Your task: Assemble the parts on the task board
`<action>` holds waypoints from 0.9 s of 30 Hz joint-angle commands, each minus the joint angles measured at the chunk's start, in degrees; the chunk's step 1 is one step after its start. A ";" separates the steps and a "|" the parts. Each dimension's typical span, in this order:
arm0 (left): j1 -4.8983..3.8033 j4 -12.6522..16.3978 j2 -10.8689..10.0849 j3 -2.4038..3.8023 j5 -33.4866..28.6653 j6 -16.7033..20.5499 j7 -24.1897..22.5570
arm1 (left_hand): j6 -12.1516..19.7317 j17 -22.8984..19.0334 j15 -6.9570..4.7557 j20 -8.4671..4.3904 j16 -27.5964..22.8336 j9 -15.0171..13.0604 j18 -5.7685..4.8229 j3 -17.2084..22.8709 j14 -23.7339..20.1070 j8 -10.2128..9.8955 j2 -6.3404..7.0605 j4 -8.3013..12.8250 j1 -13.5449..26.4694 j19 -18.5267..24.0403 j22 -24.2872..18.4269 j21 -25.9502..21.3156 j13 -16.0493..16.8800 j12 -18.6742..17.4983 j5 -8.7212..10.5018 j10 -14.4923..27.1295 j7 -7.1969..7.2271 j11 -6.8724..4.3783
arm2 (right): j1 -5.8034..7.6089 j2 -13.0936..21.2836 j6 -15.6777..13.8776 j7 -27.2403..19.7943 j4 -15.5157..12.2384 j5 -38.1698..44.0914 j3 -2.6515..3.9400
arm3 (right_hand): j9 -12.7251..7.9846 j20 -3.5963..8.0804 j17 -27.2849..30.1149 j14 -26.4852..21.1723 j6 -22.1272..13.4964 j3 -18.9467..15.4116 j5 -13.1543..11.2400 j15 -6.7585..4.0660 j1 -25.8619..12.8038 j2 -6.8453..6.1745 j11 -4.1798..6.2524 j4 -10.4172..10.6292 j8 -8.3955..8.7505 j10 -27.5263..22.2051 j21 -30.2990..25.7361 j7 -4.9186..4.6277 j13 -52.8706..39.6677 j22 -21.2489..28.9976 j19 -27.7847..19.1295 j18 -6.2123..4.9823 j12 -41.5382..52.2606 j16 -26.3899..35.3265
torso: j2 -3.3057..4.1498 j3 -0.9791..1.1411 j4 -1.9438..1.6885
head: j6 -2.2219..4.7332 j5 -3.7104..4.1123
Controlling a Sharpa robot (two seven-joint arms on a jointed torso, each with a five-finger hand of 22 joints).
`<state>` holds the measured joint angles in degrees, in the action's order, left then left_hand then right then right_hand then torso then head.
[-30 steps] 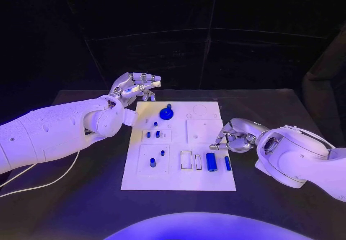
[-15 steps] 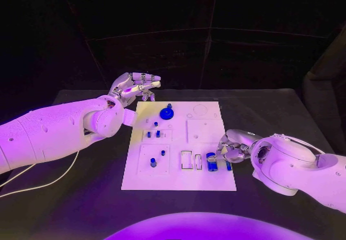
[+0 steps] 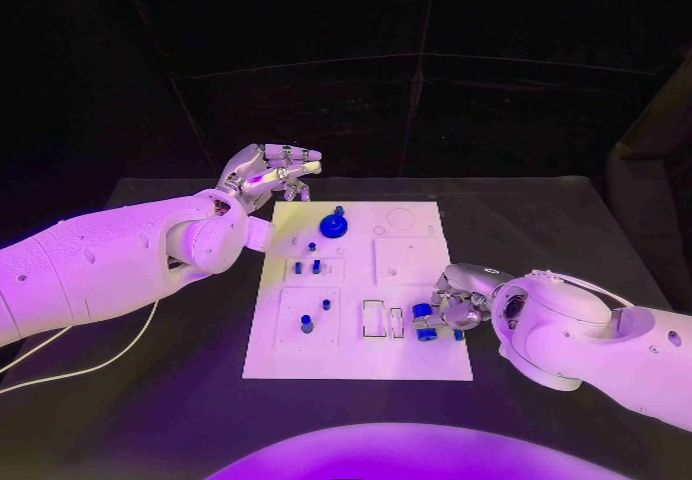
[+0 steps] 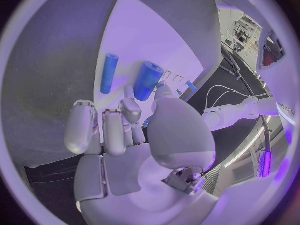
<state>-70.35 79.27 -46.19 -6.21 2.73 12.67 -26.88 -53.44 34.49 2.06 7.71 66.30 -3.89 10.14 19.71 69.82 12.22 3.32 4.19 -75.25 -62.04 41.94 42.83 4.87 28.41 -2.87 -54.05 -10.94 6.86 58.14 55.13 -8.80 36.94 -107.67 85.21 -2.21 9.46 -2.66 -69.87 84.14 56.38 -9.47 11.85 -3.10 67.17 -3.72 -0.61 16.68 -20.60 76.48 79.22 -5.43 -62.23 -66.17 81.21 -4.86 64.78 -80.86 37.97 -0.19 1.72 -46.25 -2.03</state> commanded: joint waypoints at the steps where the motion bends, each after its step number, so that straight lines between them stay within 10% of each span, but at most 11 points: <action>1: -0.09 0.10 -0.06 0.04 -0.13 -0.83 -0.15 | 0.22 -0.06 0.04 0.24 -0.08 0.01 0.36 0.15 -0.28 0.21 -0.15 -0.06 0.15 0.09 -0.08 -0.28 0.07 0.21 -0.18 0.56 -0.11 0.00 | -0.26 -0.42 3.28 1.22 0.49 3.00 -0.14 | 0.16 0.01 -0.12 2.55 -0.13 -0.05 0.25 -0.46 1.35 -0.01 0.06 -0.37 -0.35 0.29 0.29 0.31 -0.21 -0.13 0.41 0.48 0.35 -0.35 | -0.03 -0.02 0.03 | -0.07 -0.12; 10: -0.09 0.12 -0.12 0.04 -0.13 -1.08 0.00 | 0.22 -0.08 0.07 0.27 -0.04 0.00 0.36 0.10 -0.28 0.28 -0.15 -0.11 0.28 0.08 -0.12 -0.33 0.09 0.35 -0.18 0.60 -0.11 0.00 | -0.97 -1.47 2.99 2.58 0.85 6.75 -0.24 | 1.01 0.10 -0.56 2.56 -0.21 -0.16 4.11 -0.56 5.47 1.56 0.24 -1.33 -1.66 0.44 0.53 0.45 -1.20 -0.66 0.49 0.55 0.21 -0.55 | -0.04 -0.01 0.03 | -0.10 -0.08; 27: -0.08 0.07 -0.12 0.03 -0.13 -1.37 0.15 | 0.22 -0.08 0.07 0.27 -0.04 0.00 0.36 0.10 -0.28 0.28 -0.15 -0.11 0.28 0.08 -0.12 -0.33 0.09 0.35 -0.18 0.60 -0.11 0.00 | -1.10 1.00 -11.98 -0.28 -3.88 -1.72 -0.16 | 2.09 0.45 -1.62 2.74 0.35 -1.60 12.01 -0.92 6.23 3.22 0.62 -0.50 -2.89 1.29 0.94 0.89 -2.70 -1.51 0.79 0.68 0.41 -1.03 | -0.04 -0.07 -0.04 | 0.03 -0.03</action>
<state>-70.34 79.25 -46.34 -6.22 2.73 12.08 -26.64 -53.44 34.50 2.06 7.71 66.30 -3.89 10.14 19.71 69.82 12.22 3.32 4.18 -75.25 -62.04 41.88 42.83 4.86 28.40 -2.87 -53.84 -10.94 7.07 56.96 56.05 -15.23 38.00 -110.97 86.81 -2.40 11.55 -2.25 -71.39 83.94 56.44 -10.73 23.51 -3.70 73.62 -0.86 0.11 16.19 -23.30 77.61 80.02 -4.61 -64.87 -67.62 81.62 -4.87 65.18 -81.53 37.92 -0.23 1.72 -46.24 -2.09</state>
